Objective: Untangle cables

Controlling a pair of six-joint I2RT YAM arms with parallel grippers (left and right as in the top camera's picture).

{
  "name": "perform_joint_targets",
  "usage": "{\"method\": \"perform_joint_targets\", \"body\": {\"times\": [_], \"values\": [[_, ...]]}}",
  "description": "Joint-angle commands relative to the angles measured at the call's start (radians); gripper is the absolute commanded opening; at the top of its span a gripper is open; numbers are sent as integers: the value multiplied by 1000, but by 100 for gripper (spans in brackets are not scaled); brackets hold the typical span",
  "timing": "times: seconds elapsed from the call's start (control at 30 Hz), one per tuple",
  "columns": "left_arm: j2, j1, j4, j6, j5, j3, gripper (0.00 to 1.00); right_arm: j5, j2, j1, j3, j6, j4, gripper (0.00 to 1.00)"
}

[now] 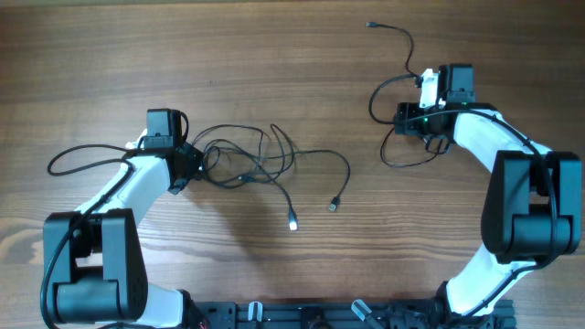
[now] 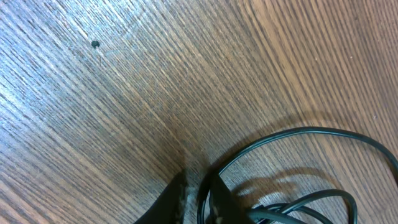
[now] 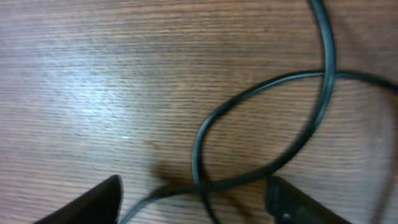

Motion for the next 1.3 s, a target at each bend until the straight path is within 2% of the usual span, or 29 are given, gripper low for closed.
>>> {"method": "perform_joint_targets", "body": {"times": [0.0,0.13,0.2,0.33,0.43,0.6,0.73,0.9,0.97,1.17,1.27], "values": [[29,10,-14,12,-42,-37,16,-32,69,13,-22,193,-19,56],[29,10,-14,12,-42,-37,16,217,90,76,-33,110,-55,56],[29,10,-14,12,-42,-37,17,283,115,106,-34,115,-83,43],[29,10,-15,13,-42,-37,19,260,140,124,-34,157,-89,4],[29,10,-27,13,-40,-37,20,257,128,92,-5,158,-101,4],[29,10,-29,13,40,-37,19,325,19,-95,92,102,-199,4],[29,10,-29,12,40,-37,20,438,-92,-320,137,0,-180,4],[29,10,-29,12,41,-37,20,438,-154,-640,164,-246,-45,4],[29,9,-29,12,60,-37,20,437,-154,-732,164,-288,-5,4],[29,9,-25,12,119,-37,19,349,-150,-911,164,-269,107,4],[29,9,-25,12,123,-37,20,383,-142,-987,164,-129,133,4]]}}
